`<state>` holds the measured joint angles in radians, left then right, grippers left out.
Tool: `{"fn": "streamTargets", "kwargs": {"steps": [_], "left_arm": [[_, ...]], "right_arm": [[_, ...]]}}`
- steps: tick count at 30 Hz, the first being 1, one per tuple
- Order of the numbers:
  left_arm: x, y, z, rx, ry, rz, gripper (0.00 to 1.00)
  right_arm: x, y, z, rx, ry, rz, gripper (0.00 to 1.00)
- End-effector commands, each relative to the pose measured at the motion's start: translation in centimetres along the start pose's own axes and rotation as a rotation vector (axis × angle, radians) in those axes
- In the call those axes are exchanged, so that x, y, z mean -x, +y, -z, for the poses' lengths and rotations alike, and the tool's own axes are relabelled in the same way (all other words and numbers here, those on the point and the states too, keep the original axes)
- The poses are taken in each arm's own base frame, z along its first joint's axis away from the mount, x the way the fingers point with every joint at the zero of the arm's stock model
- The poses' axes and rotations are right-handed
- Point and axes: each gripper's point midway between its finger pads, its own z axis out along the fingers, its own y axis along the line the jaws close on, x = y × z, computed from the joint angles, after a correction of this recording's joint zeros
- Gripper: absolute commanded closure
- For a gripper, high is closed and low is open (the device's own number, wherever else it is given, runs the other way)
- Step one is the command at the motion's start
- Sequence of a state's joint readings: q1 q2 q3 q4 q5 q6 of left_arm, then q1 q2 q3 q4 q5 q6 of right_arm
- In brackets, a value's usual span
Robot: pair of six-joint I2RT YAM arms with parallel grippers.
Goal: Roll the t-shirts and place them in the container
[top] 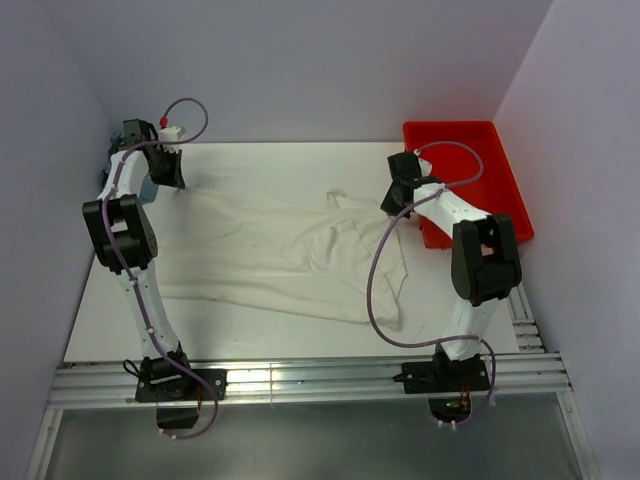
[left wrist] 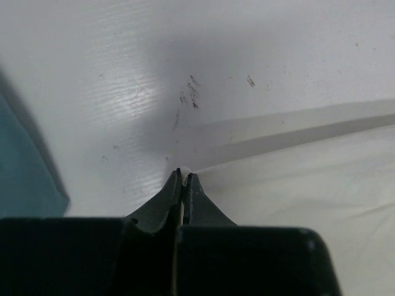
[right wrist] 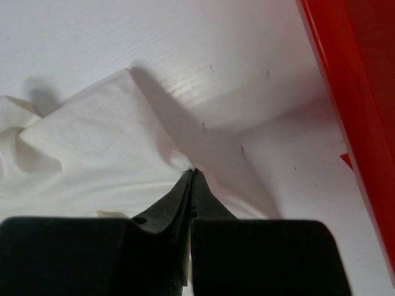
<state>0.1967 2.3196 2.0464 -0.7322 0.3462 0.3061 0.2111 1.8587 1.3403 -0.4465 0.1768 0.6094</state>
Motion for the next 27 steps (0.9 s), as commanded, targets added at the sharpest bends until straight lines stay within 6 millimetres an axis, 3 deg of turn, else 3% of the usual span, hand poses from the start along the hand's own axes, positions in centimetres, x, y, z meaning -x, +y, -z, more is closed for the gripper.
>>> {"fn": "streamTargets", "kwargs": {"steps": [1, 11, 18, 24, 27], "left_arm": [[1.2, -0.1, 4.5, -0.022, -0.051, -0.031, 1.0], [-2.6, -2.4, 6.4, -0.127, -0.005, -0.049, 1.0], [-4.4, -2.4, 8.0, -0.169, 0.001, -0.032, 1.0], [-4.7, -1.4, 10.1, -0.177, -0.025, -0.014, 1.0], [-6.4, -1.1, 10.2, -0.178, 0.008, -0.011, 1.0]], "right_arm": [[0.7, -0.7, 1.8, 0.022, -0.057, -0.042, 1.0], [-4.3, -2.4, 3.2, 0.015, -0.032, -0.045, 1.0], [-5.5, -3.4, 4.8, 0.012, -0.057, -0.055, 1.0], [-6.4, -4.5, 5.5, -0.009, -0.054, -0.062, 1.0], [-7.1, -5.2, 5.7, -0.019, -0.05, -0.062, 1.0]]}}
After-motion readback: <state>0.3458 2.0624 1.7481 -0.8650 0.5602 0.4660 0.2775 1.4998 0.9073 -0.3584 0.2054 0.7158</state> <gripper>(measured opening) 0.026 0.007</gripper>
